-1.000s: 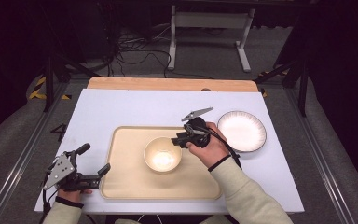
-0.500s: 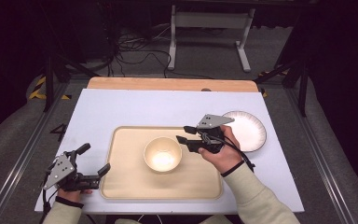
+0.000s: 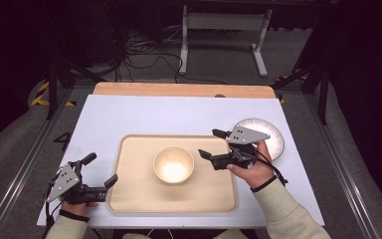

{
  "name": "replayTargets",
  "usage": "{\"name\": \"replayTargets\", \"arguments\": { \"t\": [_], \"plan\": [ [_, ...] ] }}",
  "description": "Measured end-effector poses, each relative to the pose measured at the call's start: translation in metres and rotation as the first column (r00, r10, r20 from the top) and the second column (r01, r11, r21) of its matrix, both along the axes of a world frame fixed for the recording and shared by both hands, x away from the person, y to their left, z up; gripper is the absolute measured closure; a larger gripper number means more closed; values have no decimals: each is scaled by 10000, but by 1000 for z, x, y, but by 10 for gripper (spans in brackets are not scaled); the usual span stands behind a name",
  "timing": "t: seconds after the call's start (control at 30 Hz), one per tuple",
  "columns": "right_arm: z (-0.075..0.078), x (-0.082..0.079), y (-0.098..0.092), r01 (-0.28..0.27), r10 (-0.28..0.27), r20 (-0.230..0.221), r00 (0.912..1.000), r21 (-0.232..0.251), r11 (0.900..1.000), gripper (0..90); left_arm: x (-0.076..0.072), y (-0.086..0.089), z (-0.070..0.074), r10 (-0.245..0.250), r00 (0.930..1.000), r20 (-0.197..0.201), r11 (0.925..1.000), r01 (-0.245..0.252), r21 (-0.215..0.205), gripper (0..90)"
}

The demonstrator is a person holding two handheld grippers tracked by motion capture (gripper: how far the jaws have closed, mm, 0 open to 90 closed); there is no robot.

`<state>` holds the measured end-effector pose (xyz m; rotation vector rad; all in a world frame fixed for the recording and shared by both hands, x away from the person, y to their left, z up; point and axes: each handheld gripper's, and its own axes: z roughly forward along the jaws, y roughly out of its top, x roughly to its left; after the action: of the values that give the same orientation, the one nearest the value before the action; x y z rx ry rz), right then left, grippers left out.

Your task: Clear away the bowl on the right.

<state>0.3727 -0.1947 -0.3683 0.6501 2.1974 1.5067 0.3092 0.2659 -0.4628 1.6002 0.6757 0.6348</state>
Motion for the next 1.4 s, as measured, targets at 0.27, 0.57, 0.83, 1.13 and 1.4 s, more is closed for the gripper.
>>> {"name": "replayTargets", "arguments": {
  "t": [0.27,0.57,0.83,1.13,1.4],
  "plan": [
    [-3,-6,-18,82,-95,192,9998,642,9979,106,0,0,0,1,10000,7,10000,-1,8,2],
    [-6,-14,-39,249,-324,660,9973,1111,9935,77,0,0,0,-10,10000,2,10000,10,3,2],
    [-11,-18,-58,503,-622,1125,9917,1051,9932,72,0,0,0,2,10000,-11,10000,-2,1,2],
    [-17,-23,-73,811,-1065,1376,9847,1788,9805,67,0,0,0,-17,10000,-15,10000,17,27,2],
    [-28,-26,-79,712,-1082,1776,9781,2030,9766,46,0,0,0,-20,10000,7,10000,20,38,2]
  ]
}}
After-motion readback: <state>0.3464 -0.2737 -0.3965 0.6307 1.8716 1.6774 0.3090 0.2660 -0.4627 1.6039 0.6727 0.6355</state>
